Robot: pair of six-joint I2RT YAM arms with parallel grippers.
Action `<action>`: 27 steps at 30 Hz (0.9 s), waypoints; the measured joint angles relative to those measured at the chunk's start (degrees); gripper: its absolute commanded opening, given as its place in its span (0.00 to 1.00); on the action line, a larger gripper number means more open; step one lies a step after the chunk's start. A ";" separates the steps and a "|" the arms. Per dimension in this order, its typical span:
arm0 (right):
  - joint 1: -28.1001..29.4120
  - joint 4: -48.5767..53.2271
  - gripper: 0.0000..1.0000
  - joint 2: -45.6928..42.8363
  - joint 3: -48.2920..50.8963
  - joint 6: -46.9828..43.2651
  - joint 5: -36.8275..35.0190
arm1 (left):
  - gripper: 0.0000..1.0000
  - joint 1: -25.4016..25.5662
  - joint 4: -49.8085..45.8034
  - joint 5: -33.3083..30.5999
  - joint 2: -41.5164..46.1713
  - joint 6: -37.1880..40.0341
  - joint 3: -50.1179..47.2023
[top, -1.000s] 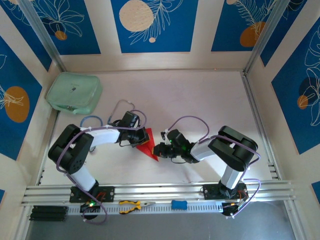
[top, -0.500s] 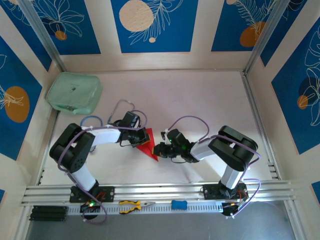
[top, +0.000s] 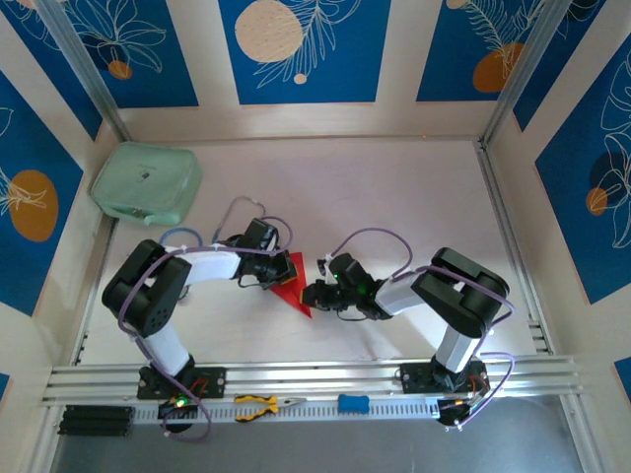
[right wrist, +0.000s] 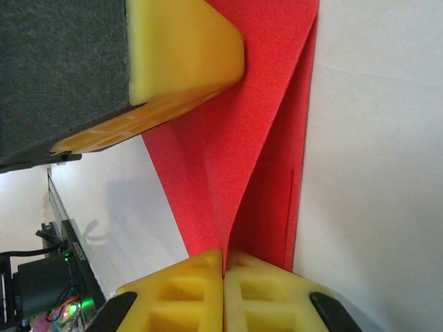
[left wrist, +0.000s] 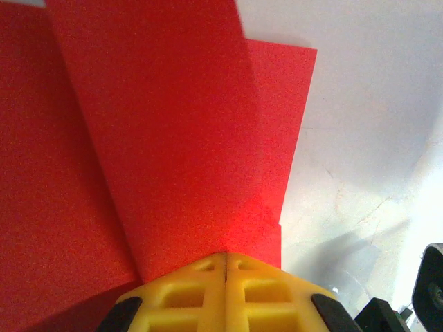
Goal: Fold a paper plane with a square sheet of paper (pick it up from the middle)
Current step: Fourth fold the wing at the center of the table.
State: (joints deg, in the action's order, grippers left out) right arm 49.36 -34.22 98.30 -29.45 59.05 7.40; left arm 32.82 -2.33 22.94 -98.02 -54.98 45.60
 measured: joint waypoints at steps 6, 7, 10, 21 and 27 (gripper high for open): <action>0.28 3.45 0.12 -1.36 -0.44 -0.02 -0.44 | 0.02 0.00 -0.04 0.02 0.00 0.00 0.04; 0.46 3.93 0.13 -1.64 -0.44 -0.02 -0.52 | 0.02 0.00 -0.04 0.02 0.00 0.00 0.04; 0.87 5.18 0.13 -2.25 -0.44 -0.02 -0.76 | 0.02 0.00 -0.04 0.02 0.00 0.02 0.04; 1.42 6.67 0.11 -3.04 -0.02 0.59 -1.55 | 0.02 0.00 -0.07 0.02 0.00 0.02 0.04; 1.66 8.41 0.15 -4.33 0.17 0.37 -1.57 | 0.02 0.07 -0.09 0.00 0.00 0.00 0.04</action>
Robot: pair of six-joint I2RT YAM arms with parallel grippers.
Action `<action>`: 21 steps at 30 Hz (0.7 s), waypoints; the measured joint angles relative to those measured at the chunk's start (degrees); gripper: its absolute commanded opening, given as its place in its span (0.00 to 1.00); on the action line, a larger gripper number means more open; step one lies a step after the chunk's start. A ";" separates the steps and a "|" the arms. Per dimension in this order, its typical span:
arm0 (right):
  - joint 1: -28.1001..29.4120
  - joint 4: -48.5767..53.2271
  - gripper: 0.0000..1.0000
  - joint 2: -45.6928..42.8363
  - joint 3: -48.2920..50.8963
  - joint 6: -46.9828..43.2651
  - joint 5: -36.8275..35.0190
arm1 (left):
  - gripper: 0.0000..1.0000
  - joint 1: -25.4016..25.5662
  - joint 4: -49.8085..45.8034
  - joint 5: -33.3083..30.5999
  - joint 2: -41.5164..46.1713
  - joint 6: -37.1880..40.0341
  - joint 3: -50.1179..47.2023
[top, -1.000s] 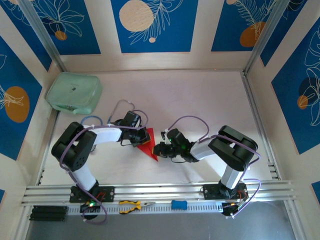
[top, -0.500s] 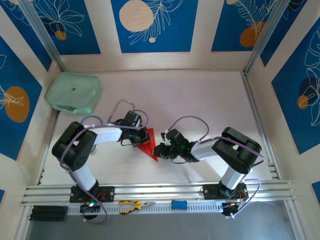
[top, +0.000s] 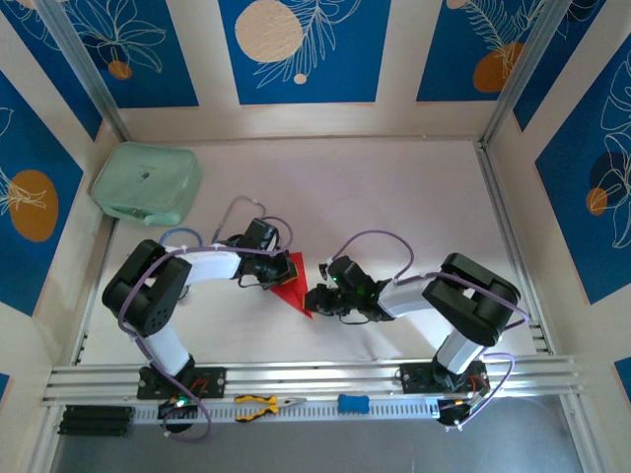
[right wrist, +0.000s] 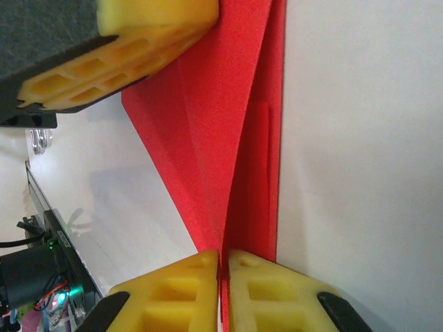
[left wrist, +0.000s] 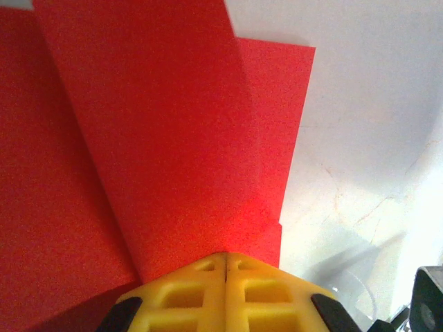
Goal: Fold a paper plane with a square sheet of paper (pick it up from the middle)
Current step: Fourth fold the wing at the center of the table.
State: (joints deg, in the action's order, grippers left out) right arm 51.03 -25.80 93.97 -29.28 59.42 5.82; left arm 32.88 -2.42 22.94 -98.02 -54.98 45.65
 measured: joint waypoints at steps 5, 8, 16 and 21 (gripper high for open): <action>0.02 2.43 0.13 -0.13 -1.07 -0.59 0.02 | 0.02 0.00 0.02 0.00 0.00 0.00 0.00; 0.09 3.10 0.09 -0.11 -1.20 -0.74 -0.11 | 0.01 0.00 0.02 0.00 0.00 0.00 0.00; 0.07 3.34 0.15 -0.37 -1.14 -0.66 -0.17 | 0.01 0.00 0.04 0.02 0.00 0.00 0.00; 0.09 5.14 0.19 -1.55 -1.11 -0.92 0.00 | 0.01 0.00 0.04 0.02 -0.04 0.00 0.00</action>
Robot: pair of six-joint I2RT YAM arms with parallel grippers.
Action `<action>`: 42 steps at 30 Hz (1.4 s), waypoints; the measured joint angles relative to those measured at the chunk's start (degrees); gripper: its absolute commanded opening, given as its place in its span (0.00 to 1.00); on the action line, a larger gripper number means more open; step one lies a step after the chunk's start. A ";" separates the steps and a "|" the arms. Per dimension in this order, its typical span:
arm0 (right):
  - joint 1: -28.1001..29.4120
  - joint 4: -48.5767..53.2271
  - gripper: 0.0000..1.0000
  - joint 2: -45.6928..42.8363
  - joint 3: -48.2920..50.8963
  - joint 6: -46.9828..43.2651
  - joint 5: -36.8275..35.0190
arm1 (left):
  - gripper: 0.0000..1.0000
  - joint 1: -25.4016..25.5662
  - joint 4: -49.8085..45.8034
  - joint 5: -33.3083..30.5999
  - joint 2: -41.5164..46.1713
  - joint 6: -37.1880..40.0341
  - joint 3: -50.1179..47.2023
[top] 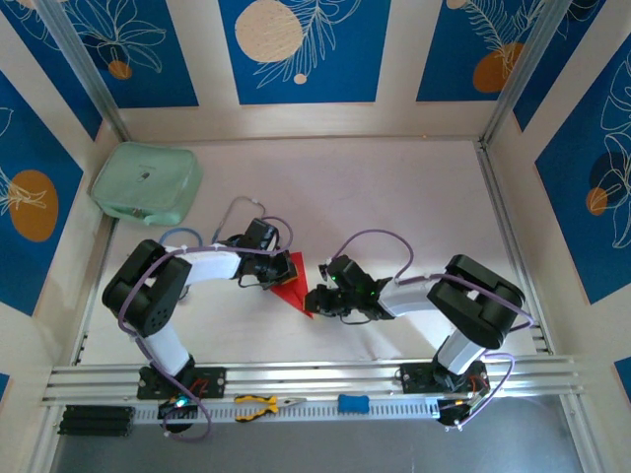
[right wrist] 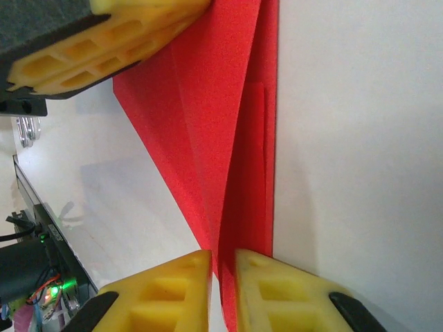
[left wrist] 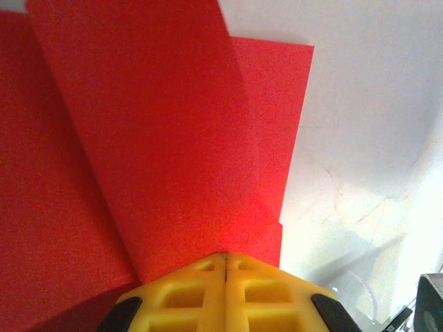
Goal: Fold a paper plane with a square sheet of paper (pick it up from the middle)
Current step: Fourth fold the wing at the center of the table.
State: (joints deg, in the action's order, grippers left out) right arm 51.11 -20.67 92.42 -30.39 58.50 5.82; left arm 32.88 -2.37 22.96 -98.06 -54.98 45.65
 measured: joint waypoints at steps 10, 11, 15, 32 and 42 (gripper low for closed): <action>0.00 1.42 0.08 -0.28 0.04 -0.50 0.00 | 0.01 0.00 0.02 0.02 0.00 0.00 0.00; 0.00 1.42 0.09 -0.28 0.13 -0.44 0.00 | 0.01 0.00 0.02 0.02 0.00 0.00 0.00; -0.13 0.61 0.09 -0.28 0.61 -0.33 0.07 | 0.01 0.00 0.02 0.13 -0.02 0.00 0.02; -1.90 3.43 0.26 -9.27 3.89 -0.39 0.07 | 0.01 0.00 0.02 0.20 -0.07 0.00 0.04; -2.84 4.79 0.05 -7.82 -1.09 -2.82 2.80 | 0.01 0.00 0.02 0.20 -0.07 0.02 0.04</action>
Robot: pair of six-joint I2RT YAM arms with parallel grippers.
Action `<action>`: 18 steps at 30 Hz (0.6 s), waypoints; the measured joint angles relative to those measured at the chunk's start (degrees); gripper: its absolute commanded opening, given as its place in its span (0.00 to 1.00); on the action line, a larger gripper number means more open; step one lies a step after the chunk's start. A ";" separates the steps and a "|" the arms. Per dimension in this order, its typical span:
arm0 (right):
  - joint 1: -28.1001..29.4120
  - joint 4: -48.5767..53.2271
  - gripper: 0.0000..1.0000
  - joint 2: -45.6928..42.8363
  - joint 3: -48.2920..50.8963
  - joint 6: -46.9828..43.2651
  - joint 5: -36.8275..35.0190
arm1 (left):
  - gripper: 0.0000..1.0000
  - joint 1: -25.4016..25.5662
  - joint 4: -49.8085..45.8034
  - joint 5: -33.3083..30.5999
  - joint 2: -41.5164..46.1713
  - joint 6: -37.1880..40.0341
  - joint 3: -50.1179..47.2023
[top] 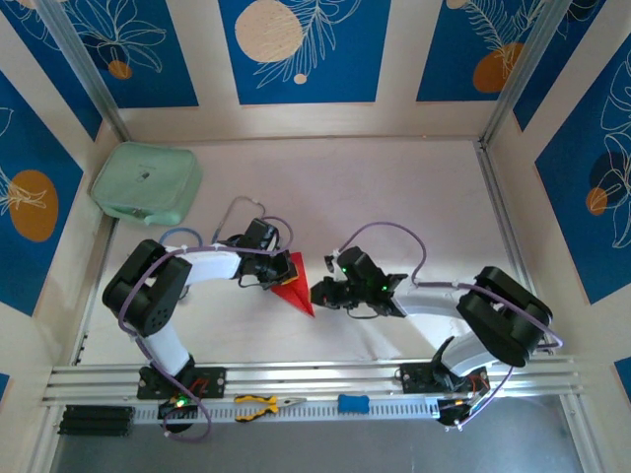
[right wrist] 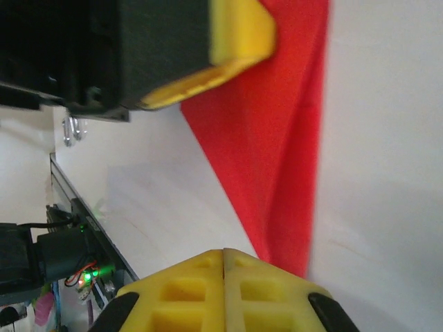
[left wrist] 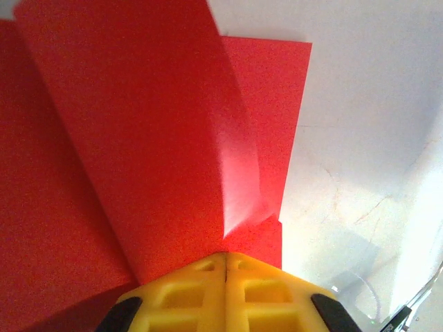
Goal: Fold a paper plane with a square sheet of paper (pick it up from the middle)
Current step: Fourth fold the wing at the center of the table.
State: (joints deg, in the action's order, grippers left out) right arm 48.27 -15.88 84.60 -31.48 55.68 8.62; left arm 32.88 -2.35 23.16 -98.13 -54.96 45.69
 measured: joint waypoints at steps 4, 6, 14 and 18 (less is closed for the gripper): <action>0.74 0.11 0.04 4.22 -4.20 -0.70 1.05 | 0.01 0.00 0.00 0.00 0.00 -0.02 0.00; 1.33 0.52 0.04 6.21 -5.90 -1.11 1.27 | 0.01 0.00 0.00 0.00 0.00 -0.02 0.00; 2.64 4.33 0.04 10.38 -9.16 -2.49 0.85 | 0.01 0.00 0.00 0.02 0.00 -0.02 0.00; 2.73 6.64 0.04 10.62 -9.46 -2.93 -0.17 | 0.01 0.00 0.00 0.02 0.00 0.00 0.00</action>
State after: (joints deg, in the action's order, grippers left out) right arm 51.00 -9.23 95.22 -40.95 52.75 8.45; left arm 32.88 -2.35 23.18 -98.13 -54.96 45.69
